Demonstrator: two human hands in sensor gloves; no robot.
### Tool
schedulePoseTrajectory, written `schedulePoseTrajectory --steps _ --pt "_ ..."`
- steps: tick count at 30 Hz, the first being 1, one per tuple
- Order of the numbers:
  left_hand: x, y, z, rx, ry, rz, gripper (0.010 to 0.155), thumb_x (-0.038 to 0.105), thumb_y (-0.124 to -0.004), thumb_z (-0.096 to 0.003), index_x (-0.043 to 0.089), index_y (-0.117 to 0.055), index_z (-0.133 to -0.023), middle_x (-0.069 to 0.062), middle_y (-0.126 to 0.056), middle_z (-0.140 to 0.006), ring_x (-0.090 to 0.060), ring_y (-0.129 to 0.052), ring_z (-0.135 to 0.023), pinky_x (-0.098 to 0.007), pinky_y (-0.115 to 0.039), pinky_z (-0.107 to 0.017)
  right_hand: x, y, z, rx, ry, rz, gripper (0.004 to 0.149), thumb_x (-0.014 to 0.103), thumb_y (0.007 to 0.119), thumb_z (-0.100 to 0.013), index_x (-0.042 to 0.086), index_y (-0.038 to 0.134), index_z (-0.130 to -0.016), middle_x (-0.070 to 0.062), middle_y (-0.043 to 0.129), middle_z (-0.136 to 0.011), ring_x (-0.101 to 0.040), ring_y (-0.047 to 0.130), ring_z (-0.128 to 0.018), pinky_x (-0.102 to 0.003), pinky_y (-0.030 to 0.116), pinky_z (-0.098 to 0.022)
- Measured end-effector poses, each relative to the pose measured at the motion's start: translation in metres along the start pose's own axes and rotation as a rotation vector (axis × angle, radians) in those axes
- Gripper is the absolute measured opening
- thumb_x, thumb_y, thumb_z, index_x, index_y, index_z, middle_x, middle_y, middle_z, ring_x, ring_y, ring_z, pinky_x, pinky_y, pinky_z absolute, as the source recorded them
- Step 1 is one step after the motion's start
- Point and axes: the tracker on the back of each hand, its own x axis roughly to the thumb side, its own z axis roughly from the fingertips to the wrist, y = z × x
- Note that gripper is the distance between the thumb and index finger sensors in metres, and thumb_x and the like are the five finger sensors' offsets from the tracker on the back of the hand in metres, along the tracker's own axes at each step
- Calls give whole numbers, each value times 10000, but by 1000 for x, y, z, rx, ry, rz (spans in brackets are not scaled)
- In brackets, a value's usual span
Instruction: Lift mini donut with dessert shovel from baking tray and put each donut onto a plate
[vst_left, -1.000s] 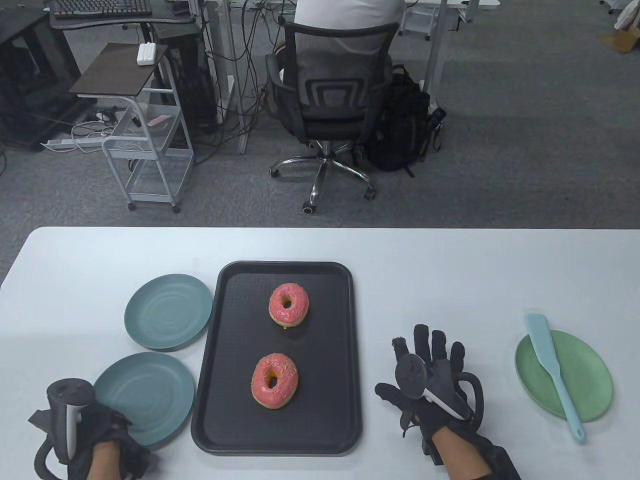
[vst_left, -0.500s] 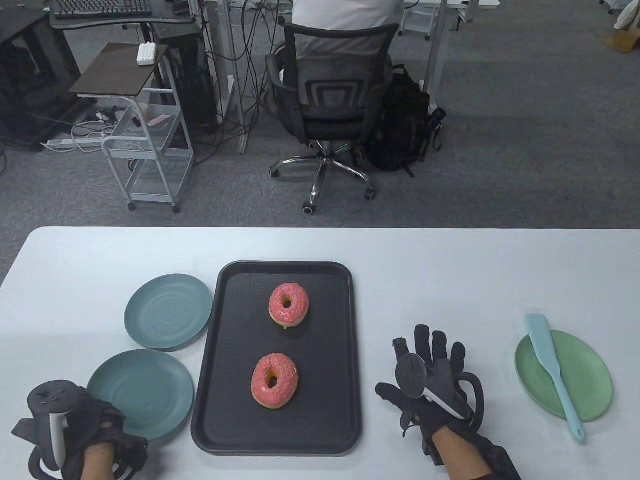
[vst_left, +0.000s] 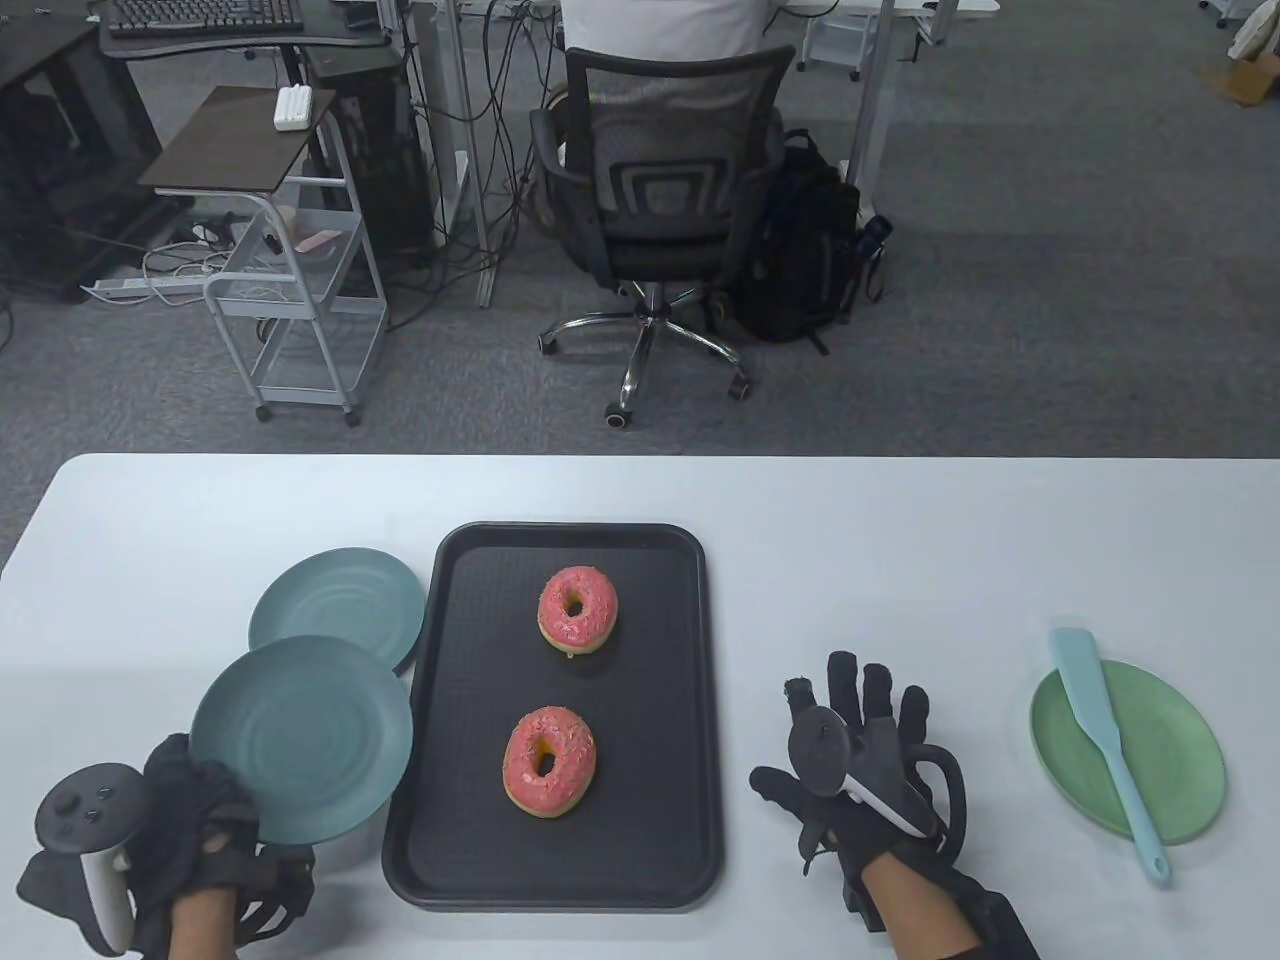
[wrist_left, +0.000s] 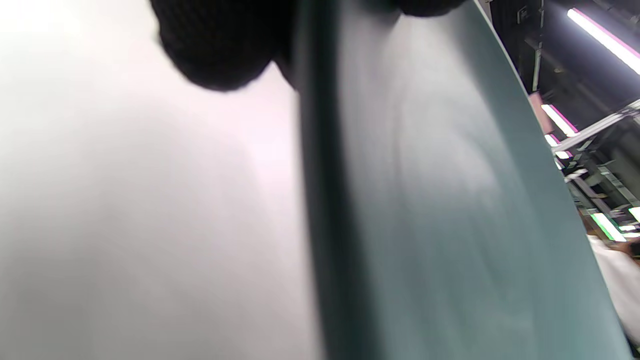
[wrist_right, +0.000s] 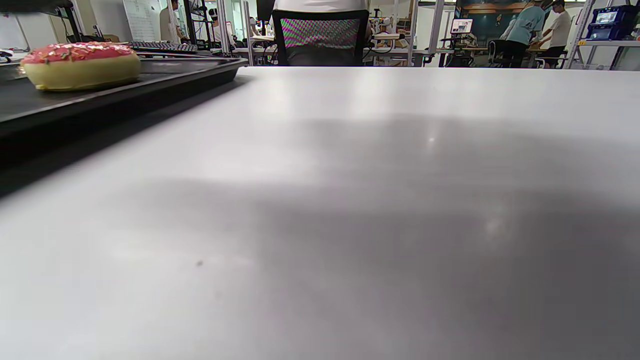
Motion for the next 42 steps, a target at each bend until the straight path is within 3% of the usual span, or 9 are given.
schedulePoseTrajectory --steps 6,17,24,30,36,42 --pt "17 -33 14 -160 -91 90 499 378 -739 -431 359 -585 -906 9 -818 -737 -98 -1043 -471 -313 -959 -349 0 0 0 4 7 2 977 746 635 -338 285 272 -1119 -155 -32 -1182 -492 55 -1072 -710 -13 -672" --pt "42 -116 56 -426 -207 -43 484 385 -758 -432 348 -609 -890 14 -847 -718 -92 -1074 -449 -296 -982 -324 1 1 -1 19 13 13 975 745 636 -340 285 272 -1120 -156 -31 -1183 -493 54 -1070 -709 -12 -673" --pt "42 -122 58 -437 -209 -53 480 393 -762 -417 359 -625 -876 10 -863 -701 -102 -1082 -433 -310 -983 -310 2 -1 -1 17 4 -5 966 741 633 -348 281 276 -1119 -162 -17 -1187 -494 54 -1067 -709 4 -682" --pt "43 -123 60 -450 -207 -50 480 388 -764 -421 353 -626 -880 7 -865 -700 -103 -1083 -434 -308 -985 -311 19 -8 6 0 -91 -135 885 697 594 -407 253 308 -1117 -202 77 -1196 -505 88 -1065 -708 74 -706" --pt "44 -125 61 -473 -217 -52 481 388 -764 -421 352 -627 -881 7 -866 -701 -104 -1084 -433 -307 -987 -308 49 -5 17 47 -194 -486 828 654 555 -429 163 439 -1086 -269 400 -1166 -519 424 -1025 -686 323 -741" --pt "44 -128 63 -521 -231 -30 480 390 -761 -421 349 -625 -879 8 -868 -697 -105 -1086 -428 -308 -988 -303 77 2 26 76 -266 -664 752 632 588 -440 103 643 -972 -227 800 -920 -444 815 -749 -622 606 -631"
